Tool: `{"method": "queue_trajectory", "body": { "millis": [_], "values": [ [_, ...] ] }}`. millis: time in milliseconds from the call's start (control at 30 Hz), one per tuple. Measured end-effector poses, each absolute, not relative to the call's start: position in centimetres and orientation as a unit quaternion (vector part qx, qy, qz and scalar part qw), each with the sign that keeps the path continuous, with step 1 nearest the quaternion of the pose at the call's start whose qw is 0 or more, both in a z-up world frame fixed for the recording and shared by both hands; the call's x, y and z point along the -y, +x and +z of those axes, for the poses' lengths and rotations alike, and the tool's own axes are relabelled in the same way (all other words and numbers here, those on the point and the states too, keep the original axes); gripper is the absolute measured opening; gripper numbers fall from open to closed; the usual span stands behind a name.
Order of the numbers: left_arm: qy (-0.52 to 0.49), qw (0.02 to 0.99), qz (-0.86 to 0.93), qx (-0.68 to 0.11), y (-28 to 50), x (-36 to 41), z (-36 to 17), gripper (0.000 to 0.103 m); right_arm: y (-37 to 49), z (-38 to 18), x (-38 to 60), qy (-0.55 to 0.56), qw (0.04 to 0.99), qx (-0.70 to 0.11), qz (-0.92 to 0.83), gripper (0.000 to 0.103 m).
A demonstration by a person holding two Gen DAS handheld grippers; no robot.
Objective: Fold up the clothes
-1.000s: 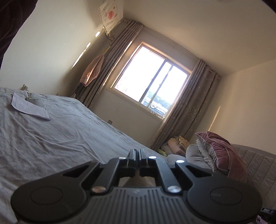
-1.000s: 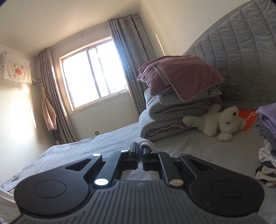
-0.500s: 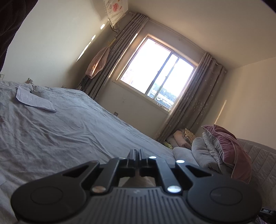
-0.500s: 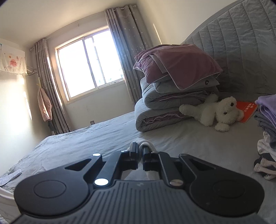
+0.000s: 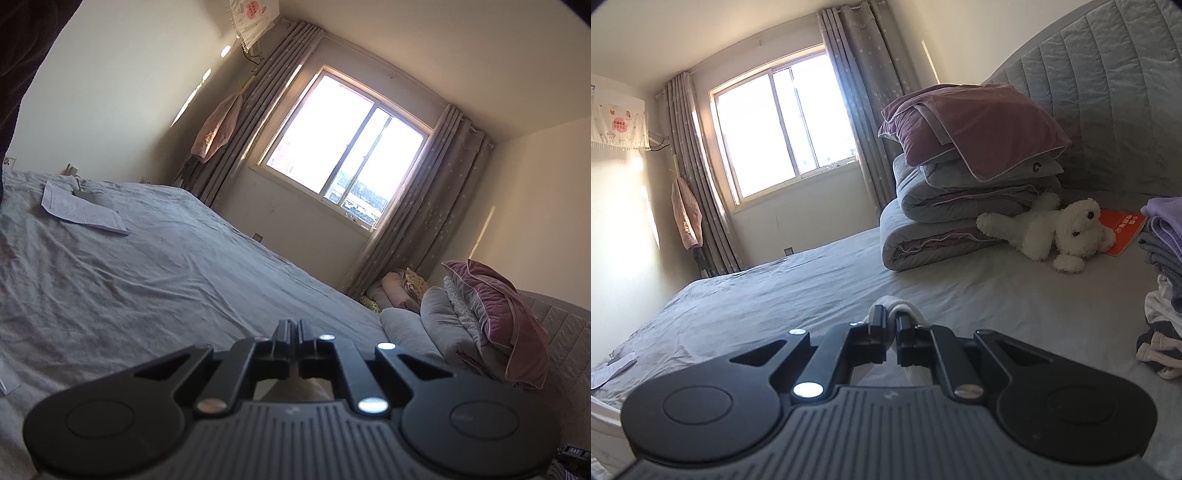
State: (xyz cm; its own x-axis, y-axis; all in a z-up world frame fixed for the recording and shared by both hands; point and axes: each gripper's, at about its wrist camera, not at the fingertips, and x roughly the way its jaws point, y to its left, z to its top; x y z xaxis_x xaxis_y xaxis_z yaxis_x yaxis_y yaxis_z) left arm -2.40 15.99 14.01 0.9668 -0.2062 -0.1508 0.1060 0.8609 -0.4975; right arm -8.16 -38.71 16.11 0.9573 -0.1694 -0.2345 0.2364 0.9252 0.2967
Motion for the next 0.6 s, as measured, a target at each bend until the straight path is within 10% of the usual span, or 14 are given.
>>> {"method": "queue_trajectory", "body": {
  "millis": [467,600],
  "values": [
    [-0.235,0.963,-0.048,-0.127,8.6,-15.3,15.0,0.007,0.3,15.6,38.9,0.136,0.974,-0.119,-0.136,0.007],
    [-0.260,0.948,-0.002,-0.182,11.3,-16.6,11.6,0.032,2.8,12.5,37.9,0.095,0.964,-0.180,-0.168,0.036]
  ]
}}
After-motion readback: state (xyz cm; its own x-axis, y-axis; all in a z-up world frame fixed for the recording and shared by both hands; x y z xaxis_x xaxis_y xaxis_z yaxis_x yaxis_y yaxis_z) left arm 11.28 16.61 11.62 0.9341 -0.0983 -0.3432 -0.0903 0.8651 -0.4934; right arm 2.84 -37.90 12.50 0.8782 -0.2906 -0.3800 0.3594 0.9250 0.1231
